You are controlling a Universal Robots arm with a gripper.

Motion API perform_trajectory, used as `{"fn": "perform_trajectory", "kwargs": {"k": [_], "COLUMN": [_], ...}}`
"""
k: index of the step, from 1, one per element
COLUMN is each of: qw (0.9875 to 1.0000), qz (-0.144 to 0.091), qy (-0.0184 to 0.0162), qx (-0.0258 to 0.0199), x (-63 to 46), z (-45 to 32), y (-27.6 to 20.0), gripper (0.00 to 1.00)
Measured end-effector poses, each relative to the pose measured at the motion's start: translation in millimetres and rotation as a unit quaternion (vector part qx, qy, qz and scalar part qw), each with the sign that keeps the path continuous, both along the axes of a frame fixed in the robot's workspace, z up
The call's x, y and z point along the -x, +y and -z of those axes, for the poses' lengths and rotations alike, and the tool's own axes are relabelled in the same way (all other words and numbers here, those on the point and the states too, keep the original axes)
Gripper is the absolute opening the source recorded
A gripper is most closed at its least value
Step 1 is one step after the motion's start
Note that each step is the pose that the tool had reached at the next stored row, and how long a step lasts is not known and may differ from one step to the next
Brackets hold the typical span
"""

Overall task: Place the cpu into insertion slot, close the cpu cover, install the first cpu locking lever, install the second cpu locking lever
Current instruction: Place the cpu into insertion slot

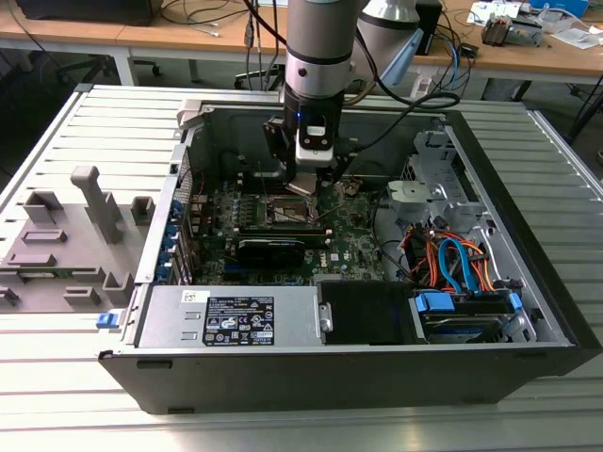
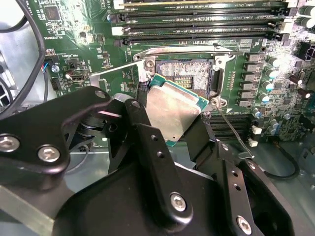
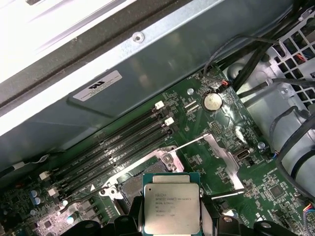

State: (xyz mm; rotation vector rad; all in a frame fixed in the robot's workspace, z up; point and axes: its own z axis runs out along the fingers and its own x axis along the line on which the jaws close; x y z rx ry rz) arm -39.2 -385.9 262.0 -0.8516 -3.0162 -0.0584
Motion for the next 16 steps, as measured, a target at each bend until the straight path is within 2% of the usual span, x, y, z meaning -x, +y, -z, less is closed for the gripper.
{"fn": "perform_trajectory", "kwargs": {"k": [16], "qw": [0.9998], "qz": [0.021], "qy": [0.0000], "qx": [0.0000], "x": [0.0], "z": [0.7], "y": [0.0], "gripper": [0.55]}}
